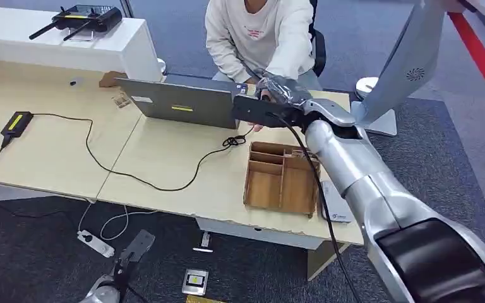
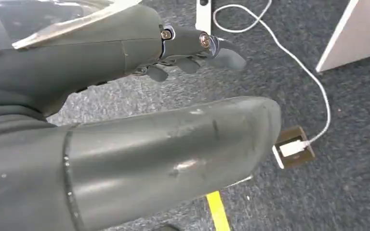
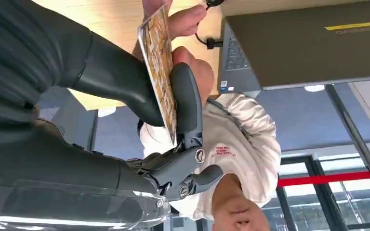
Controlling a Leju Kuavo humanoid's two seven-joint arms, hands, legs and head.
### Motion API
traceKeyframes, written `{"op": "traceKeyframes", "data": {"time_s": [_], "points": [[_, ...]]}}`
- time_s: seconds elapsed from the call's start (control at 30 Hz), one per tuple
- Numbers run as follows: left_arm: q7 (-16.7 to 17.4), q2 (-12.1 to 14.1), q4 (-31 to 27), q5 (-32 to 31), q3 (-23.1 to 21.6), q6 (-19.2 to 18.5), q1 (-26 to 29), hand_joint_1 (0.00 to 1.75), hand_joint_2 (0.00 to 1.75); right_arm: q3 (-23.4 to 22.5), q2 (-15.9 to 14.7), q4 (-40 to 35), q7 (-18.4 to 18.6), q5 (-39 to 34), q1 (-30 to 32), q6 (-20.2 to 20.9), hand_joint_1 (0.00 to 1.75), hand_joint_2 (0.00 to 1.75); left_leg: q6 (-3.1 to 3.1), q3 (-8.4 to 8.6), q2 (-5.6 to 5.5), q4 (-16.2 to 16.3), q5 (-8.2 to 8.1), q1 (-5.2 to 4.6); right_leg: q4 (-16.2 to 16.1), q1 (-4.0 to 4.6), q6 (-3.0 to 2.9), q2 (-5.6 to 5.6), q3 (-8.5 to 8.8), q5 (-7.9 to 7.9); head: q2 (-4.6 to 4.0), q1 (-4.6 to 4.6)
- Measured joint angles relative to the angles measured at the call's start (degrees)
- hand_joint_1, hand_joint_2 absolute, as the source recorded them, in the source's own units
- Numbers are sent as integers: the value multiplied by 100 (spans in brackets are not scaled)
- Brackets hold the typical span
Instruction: Pass the card to the sensor for recognition and then transmit it.
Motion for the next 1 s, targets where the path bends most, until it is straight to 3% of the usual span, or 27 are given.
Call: {"op": "traceKeyframes", "data": {"time_s": [0.03, 0.4, 0.73, 1.0], "points": [[-4, 24, -28, 0, -11, 0, -2, 0, 0, 0, 9, 0, 0, 11, 0, 0, 0, 175, 0, 0, 0, 0, 0, 0, 0, 0, 0, 2, 0, 0, 0, -2], [-28, 308, -514, -65, -203, 107, -8, 0, 0, 0, 100, -2, -46, 13, -2, -280, 0, 175, 0, 0, 0, 0, 0, 0, -1, 0, 0, 3, 0, 0, 0, 0], [-78, 383, -599, 37, -313, 127, 5, 0, 0, -13, 96, -9, -153, -199, -28, -413, 0, 175, 0, 2, 0, 0, 0, -1, 0, 0, 0, 3, 0, 1, 0, 0], [134, 461, -695, 676, -361, 76, 178, 0, 0, -201, -88, -179, -89, -1141, -120, 228, 0, 175, 0, 2, 1, 0, 0, -2, -2, 0, 0, 3, 0, 0, 0, -4]]}}
